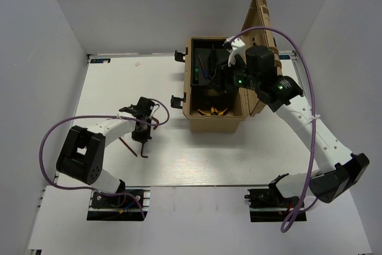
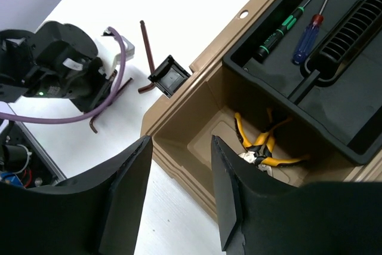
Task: Sort the tools into containers
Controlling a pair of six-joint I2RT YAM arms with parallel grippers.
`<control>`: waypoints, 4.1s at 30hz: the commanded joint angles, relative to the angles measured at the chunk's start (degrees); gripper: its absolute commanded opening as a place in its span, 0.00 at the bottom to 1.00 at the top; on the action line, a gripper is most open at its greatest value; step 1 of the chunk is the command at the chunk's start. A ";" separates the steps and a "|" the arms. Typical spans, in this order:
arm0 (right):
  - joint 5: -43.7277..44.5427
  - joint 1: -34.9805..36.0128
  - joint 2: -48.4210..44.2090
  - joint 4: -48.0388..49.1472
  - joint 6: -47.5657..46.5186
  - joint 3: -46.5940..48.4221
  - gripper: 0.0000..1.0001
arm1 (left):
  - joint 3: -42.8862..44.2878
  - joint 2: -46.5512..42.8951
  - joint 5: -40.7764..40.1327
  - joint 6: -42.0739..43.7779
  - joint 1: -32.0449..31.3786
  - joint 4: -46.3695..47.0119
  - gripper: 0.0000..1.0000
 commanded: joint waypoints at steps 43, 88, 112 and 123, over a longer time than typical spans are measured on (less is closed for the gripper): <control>15.35 -0.19 -3.08 -1.21 -18.80 2.56 0.00 | 79.45 38.16 47.68 -14.79 -7.27 29.41 0.00; -2.52 14.48 36.78 -9.97 -12.04 32.26 0.27 | 11.46 -37.13 -31.14 -24.09 -3.84 -12.92 0.96; 12.01 24.25 64.15 6.97 -15.02 40.08 0.51 | -1.74 -66.16 -35.03 -20.26 -4.37 -14.10 0.96; 12.01 24.42 67.85 9.08 -14.85 39.73 0.48 | -2.80 -66.15 -34.50 -19.11 -4.37 -12.42 0.96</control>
